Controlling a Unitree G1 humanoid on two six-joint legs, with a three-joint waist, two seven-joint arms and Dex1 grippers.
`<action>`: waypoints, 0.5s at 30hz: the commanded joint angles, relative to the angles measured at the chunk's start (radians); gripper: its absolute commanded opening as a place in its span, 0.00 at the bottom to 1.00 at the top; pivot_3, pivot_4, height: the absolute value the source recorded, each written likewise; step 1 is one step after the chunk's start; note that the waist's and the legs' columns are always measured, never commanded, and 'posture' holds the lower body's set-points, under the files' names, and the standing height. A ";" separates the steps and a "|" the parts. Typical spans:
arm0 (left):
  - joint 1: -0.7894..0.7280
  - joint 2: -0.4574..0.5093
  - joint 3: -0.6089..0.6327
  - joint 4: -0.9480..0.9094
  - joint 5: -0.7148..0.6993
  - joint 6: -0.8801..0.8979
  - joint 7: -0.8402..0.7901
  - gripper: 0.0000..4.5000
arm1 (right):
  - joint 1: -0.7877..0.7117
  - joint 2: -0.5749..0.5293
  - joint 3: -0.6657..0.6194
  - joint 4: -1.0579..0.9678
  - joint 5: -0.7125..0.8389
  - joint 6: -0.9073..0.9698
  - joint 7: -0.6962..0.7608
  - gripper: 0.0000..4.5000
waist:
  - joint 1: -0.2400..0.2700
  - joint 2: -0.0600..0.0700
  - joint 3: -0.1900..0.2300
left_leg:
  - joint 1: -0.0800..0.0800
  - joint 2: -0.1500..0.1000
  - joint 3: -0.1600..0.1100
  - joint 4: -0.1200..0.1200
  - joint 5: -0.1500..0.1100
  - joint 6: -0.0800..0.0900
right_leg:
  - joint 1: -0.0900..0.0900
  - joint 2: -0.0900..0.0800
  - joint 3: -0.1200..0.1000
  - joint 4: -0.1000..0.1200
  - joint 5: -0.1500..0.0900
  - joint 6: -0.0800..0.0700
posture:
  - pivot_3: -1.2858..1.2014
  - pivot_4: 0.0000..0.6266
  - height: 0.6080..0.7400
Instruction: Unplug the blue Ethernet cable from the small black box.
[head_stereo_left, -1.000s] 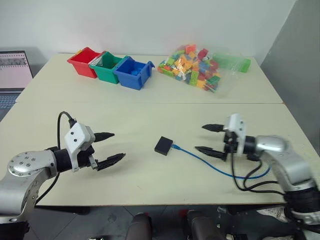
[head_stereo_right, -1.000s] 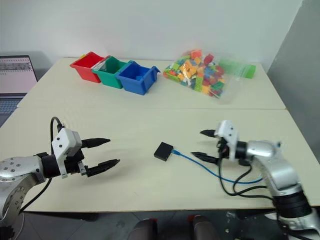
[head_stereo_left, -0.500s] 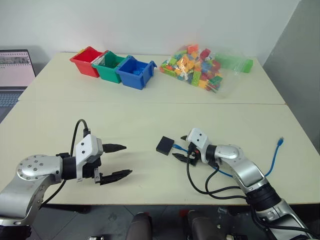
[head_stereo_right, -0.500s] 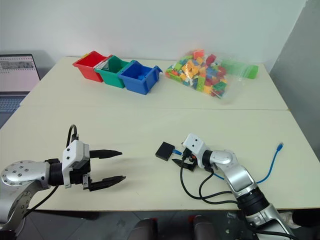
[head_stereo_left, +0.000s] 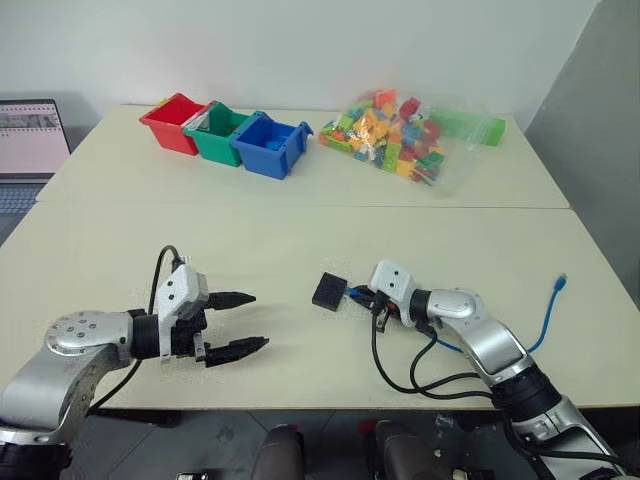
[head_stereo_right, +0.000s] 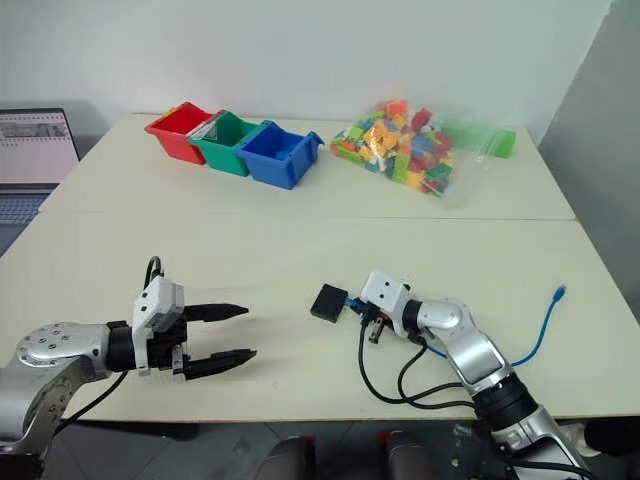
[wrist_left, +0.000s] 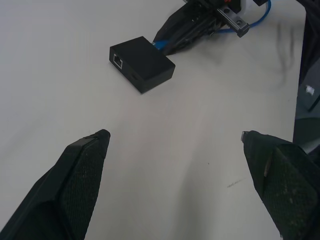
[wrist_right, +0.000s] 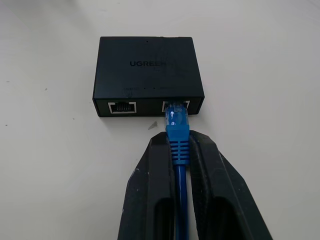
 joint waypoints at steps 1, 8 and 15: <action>-0.028 -0.036 0.004 -0.004 -0.124 0.125 0.012 1.00 | -0.043 -0.028 -0.007 -0.013 -0.027 -0.138 0.039 0.03 | 0.000 0.000 0.000 | 0.000 0.000 0.000 0.000 0.000 0.000 | 0.000 0.000 0.000 0.000 0.000 0.000 | 0.52 0.24 1.00; -0.196 -0.063 0.032 0.048 -0.387 0.396 0.019 1.00 | -0.185 -0.083 -0.033 -0.035 0.016 -0.468 0.209 0.03 | -0.001 0.000 0.000 | 0.000 0.000 -0.001 0.000 0.000 0.000 | 0.000 0.001 -0.001 0.001 0.000 0.000 | 0.52 0.24 1.00; -0.282 -0.101 0.042 0.073 -0.502 0.507 0.081 1.00 | -0.233 -0.097 -0.044 -0.081 0.070 -0.504 0.284 0.03 | 0.001 0.000 0.000 | 0.000 0.000 -0.002 0.001 0.000 0.000 | 0.001 0.000 -0.001 0.001 0.003 -0.005 | 0.52 0.24 1.00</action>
